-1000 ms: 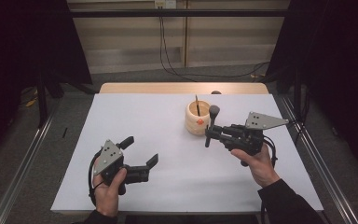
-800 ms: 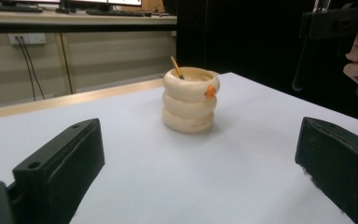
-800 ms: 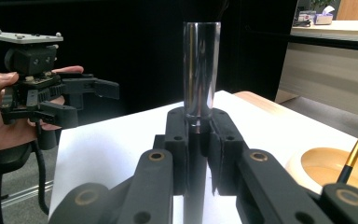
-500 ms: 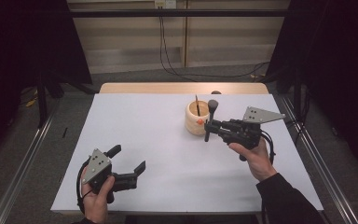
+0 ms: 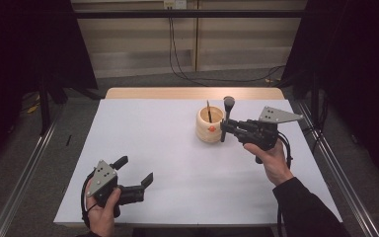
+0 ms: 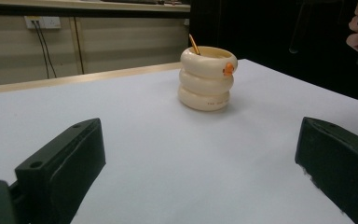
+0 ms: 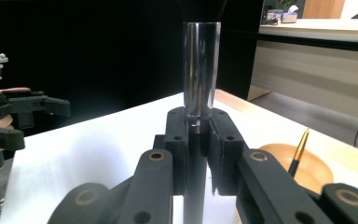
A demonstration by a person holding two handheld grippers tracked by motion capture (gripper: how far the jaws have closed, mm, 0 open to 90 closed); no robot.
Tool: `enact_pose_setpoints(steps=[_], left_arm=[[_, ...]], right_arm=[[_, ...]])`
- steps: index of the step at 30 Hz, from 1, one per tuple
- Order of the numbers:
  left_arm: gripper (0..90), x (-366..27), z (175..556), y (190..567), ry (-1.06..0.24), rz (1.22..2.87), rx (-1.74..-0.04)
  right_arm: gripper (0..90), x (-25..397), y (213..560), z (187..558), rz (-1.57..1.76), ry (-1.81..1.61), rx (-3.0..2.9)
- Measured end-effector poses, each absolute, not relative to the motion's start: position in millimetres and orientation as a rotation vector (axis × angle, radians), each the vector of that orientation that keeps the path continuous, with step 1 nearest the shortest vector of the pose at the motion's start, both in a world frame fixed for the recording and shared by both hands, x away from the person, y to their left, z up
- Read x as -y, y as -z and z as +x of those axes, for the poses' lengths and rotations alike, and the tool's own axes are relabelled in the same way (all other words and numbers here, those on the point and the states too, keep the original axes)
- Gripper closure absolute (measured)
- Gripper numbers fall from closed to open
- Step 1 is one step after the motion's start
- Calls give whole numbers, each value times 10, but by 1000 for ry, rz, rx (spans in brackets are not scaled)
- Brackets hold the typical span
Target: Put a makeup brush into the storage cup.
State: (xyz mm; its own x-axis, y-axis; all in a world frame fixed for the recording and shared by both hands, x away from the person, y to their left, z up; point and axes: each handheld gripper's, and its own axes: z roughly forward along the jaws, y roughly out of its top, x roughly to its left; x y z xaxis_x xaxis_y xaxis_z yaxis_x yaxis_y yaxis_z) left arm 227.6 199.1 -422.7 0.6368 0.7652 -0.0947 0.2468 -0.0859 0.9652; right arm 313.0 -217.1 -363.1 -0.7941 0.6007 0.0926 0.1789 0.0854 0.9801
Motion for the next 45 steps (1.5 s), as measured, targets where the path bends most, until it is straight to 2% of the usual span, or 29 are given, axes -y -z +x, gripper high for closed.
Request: enact_pose_setpoints(steps=[18,37,45], left_arm=[[10,-1983,2288,4262,-493,1651,-796],[7,-2019,2298,4283,-507,1651,-827],[7,-2013,2298,4283,-499,1653,-814]], right_arm=[[792,2137,3522,3408,803,-1738,-1980],[792,2093,3406,3716,823,-1675,-1960],[792,2051,3456,3882,842,-1641,-1965]])
